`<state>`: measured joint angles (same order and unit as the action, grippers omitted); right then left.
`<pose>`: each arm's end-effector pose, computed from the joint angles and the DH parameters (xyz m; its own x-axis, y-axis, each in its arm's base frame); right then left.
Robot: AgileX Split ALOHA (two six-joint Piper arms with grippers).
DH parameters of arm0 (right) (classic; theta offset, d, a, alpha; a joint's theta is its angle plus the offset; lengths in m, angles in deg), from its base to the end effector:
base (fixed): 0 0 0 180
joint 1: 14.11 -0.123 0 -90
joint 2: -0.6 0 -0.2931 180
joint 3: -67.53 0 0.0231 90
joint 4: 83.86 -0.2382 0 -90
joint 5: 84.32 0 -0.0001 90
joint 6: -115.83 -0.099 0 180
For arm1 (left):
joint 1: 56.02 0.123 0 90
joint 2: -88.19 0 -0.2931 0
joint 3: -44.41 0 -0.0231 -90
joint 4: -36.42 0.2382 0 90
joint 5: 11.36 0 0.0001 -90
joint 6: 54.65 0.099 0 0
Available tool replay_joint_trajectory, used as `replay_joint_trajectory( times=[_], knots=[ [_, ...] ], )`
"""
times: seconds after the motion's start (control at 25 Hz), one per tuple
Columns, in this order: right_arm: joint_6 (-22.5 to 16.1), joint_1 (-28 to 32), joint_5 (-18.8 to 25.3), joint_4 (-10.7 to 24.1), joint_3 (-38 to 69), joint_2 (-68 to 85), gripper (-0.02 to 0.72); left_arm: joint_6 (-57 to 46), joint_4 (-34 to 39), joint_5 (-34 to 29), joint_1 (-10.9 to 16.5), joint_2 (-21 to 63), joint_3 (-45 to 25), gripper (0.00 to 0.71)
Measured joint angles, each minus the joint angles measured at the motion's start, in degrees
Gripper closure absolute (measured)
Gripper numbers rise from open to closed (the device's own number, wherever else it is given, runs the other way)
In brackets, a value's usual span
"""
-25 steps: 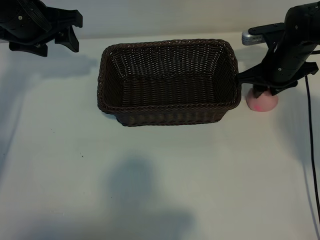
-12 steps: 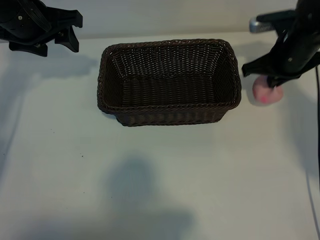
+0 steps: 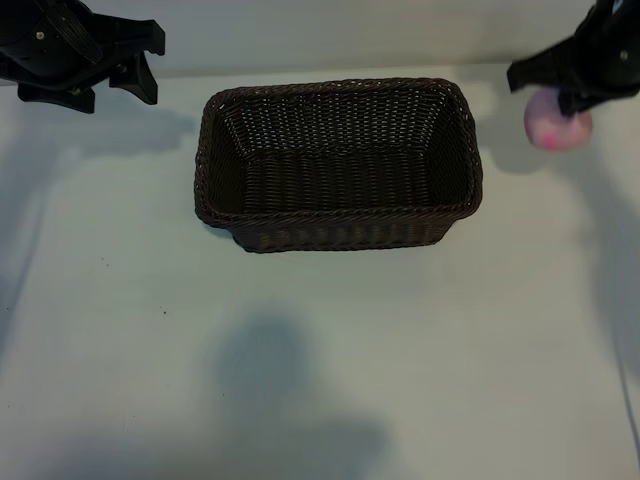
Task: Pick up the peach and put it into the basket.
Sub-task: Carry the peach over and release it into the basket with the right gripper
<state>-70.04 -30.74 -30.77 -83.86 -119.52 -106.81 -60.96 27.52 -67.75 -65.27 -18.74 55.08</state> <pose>0.3542 0.1058 0.2936 -0.8853 -0.1577 -0.4375 -0.1967 0.9794 0.0450 0.3633 -0.0721 0.3134 -0.8999 -0.0497 -0.4332 0.0435 0.9783 -0.2026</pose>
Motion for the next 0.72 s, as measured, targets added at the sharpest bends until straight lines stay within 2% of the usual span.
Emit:
replay_joint_trajectory(
  times=[0.24, 0.72],
  knots=[
    [0.0, -0.85, 0.34, -5.56, -5.01, 0.0, 0.663, 0.0, 0.0, 0.0, 0.0, 0.0, 0.0, 0.125],
    [-0.07, -12.49, -0.1, -7.46, -12.53, -9.9, 0.663, 0.0, 0.0, 0.0, 0.0, 0.0, 0.0, 0.125]
  ],
)
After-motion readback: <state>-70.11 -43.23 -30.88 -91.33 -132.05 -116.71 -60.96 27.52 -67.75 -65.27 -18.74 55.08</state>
